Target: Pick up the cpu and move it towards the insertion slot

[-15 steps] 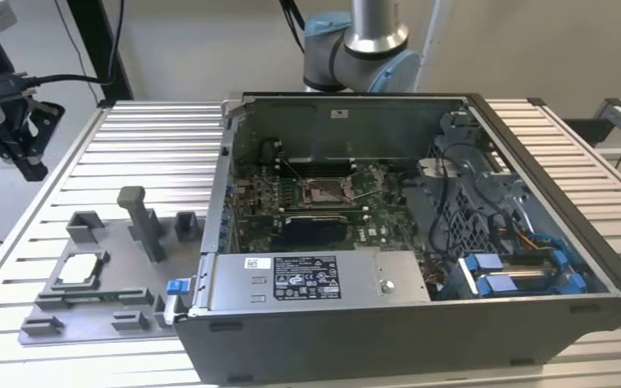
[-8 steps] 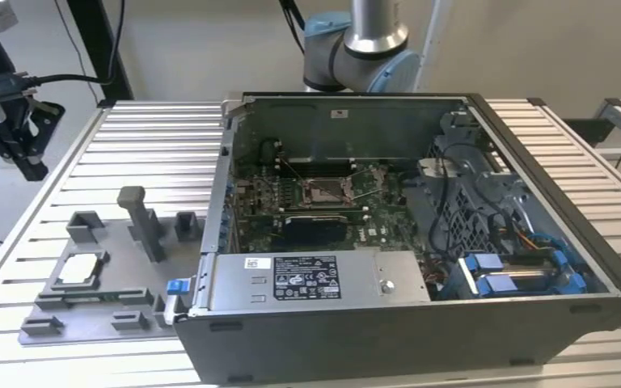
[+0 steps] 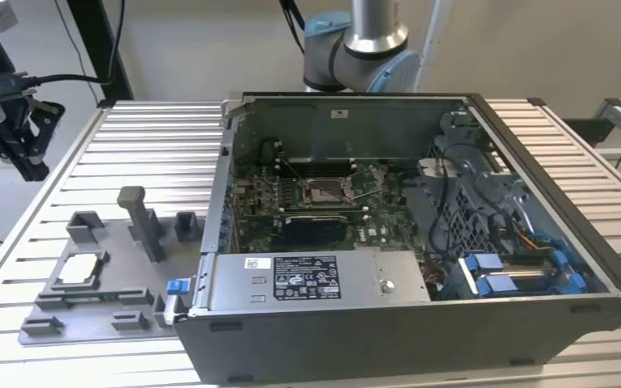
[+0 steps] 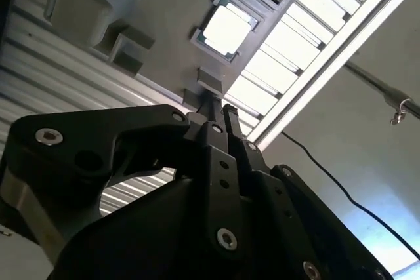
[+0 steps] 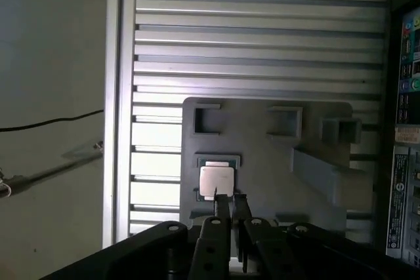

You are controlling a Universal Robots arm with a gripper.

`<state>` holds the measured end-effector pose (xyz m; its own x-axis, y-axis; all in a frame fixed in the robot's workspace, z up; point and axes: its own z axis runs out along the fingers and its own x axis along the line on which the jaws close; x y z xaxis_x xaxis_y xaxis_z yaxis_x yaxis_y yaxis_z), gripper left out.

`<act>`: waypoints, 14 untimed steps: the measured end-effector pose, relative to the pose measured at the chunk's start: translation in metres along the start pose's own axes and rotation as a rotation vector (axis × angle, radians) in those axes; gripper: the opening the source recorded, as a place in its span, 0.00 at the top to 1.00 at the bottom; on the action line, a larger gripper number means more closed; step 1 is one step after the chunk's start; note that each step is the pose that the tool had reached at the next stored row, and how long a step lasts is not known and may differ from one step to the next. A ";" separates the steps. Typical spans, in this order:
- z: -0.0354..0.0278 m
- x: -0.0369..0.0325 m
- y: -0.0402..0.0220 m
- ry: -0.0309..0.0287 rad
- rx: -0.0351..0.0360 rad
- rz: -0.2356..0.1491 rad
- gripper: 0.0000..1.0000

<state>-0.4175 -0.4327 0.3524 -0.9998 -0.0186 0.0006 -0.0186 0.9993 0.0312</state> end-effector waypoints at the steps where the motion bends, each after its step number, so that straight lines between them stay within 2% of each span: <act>1: 0.0000 0.0000 0.0000 0.0000 0.0000 0.000 0.00; 14: 0.0001 0.0000 0.0000 0.0001 0.0003 0.000 0.00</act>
<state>-0.4175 -0.4326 0.3523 -0.9998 -0.0187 0.0007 -0.0186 0.9993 0.0309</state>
